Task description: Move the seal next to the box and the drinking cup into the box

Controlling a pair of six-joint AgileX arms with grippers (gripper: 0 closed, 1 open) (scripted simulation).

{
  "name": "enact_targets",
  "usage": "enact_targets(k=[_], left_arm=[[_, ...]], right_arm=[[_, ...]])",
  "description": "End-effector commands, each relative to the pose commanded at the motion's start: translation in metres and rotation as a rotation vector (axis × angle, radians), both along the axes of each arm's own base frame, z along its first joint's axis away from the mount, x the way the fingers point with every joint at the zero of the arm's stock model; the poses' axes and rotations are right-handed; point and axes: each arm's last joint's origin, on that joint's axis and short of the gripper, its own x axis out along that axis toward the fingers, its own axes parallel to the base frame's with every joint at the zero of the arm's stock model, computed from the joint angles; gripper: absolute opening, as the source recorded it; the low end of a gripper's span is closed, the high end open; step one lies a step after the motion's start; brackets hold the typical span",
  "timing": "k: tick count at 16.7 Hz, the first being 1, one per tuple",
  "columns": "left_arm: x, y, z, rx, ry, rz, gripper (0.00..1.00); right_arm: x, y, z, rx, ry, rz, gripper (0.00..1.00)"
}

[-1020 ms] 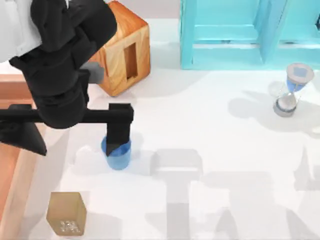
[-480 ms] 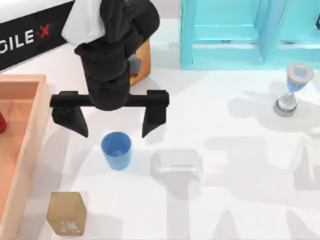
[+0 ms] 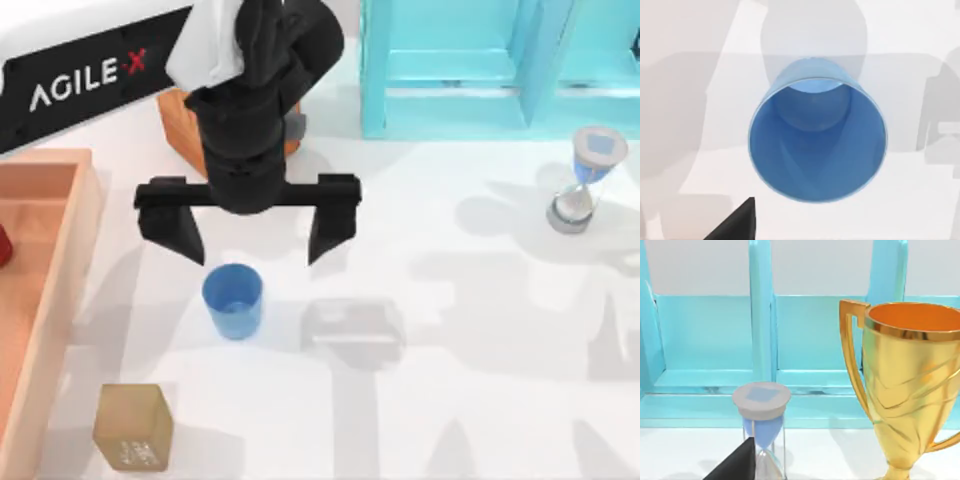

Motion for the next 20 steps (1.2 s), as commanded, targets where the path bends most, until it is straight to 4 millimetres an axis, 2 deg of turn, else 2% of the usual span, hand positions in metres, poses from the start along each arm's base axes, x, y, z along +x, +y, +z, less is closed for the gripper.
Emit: enact_targets(k=[3,10,12,15,20], left_arm=[[0.001,-0.001,-0.01,0.0,0.0,-0.003,1.0],[0.001,-0.003,-0.073,-0.002,-0.003,-0.005,1.0],[0.0,-0.002,-0.08,-0.001,-0.002,-0.005,1.0],[0.0,-0.002,-0.08,-0.001,-0.002,-0.005,1.0],[0.0,-0.002,-0.08,-0.001,-0.002,-0.005,0.62]], right_arm=[[0.0,0.0,0.0,0.0,0.0,0.0,1.0],[0.0,0.0,0.0,0.0,0.0,0.0,1.0],[0.0,0.0,0.0,0.0,0.0,0.0,1.0],[0.0,0.0,0.0,0.0,0.0,0.0,1.0],[0.0,0.0,0.0,0.0,0.0,0.0,1.0]])
